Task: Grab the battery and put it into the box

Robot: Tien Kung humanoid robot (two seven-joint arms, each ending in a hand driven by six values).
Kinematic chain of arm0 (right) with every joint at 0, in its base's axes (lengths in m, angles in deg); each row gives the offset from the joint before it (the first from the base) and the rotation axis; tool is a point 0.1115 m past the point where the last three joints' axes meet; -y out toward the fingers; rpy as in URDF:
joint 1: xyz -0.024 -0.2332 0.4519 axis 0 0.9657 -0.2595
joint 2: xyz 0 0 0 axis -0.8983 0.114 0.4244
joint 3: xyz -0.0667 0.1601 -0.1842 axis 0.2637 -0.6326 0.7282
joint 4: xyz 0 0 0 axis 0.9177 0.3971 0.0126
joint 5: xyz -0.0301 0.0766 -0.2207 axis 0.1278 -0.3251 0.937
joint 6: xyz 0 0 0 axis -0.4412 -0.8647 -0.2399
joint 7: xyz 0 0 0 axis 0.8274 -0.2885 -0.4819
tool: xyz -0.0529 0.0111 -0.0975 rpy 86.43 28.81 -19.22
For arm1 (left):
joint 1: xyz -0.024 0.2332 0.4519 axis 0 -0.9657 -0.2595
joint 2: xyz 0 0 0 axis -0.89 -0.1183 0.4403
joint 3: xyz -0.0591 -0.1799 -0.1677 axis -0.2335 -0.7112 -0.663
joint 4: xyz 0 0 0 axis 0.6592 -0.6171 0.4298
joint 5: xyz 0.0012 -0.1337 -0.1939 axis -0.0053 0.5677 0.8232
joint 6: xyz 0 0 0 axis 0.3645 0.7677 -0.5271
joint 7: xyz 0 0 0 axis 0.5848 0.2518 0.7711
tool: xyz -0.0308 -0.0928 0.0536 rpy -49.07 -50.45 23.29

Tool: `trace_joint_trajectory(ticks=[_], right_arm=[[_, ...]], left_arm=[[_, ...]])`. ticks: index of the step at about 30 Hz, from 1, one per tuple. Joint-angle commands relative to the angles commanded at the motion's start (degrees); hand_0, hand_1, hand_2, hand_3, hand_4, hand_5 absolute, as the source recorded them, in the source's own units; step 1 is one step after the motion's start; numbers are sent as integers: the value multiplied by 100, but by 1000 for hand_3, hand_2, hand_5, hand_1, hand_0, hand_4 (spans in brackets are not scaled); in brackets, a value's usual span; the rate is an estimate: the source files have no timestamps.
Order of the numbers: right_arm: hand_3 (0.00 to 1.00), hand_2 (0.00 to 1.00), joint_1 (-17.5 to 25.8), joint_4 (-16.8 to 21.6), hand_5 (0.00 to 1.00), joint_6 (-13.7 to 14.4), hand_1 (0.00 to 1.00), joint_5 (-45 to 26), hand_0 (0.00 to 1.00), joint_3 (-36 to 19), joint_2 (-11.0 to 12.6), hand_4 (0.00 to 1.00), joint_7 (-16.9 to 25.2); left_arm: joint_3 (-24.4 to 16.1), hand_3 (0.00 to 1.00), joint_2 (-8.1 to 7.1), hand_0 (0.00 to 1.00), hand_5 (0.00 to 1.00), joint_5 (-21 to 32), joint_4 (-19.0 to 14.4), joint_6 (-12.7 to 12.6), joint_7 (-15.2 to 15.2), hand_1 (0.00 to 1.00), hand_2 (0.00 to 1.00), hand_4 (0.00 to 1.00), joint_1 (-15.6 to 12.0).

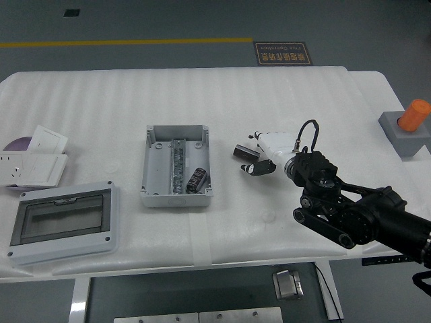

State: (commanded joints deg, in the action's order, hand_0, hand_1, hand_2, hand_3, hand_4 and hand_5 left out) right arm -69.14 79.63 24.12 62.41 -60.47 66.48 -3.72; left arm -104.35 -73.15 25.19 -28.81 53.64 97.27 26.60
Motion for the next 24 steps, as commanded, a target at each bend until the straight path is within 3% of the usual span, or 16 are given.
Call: trace_joint_trajectory(ticks=[2,3,24], right_arm=[[730,655,-12,-9,423,29,655,-12,589,23,-34,724,11],[666,539,-19,-14,328,41,566,-19,530,33,-53,546,15],[656,450,-8,-190,307,221,511,-116,483,192,-136,485,130]], left_arm=[[8,619,4,654,510,8,0,0,-5,665,577,692,6],[12,618,6,654,511,13,0,1,-9,665,577,692,10],[63,618,11,653,516,60,0,12,-48,665,578,692,38]])
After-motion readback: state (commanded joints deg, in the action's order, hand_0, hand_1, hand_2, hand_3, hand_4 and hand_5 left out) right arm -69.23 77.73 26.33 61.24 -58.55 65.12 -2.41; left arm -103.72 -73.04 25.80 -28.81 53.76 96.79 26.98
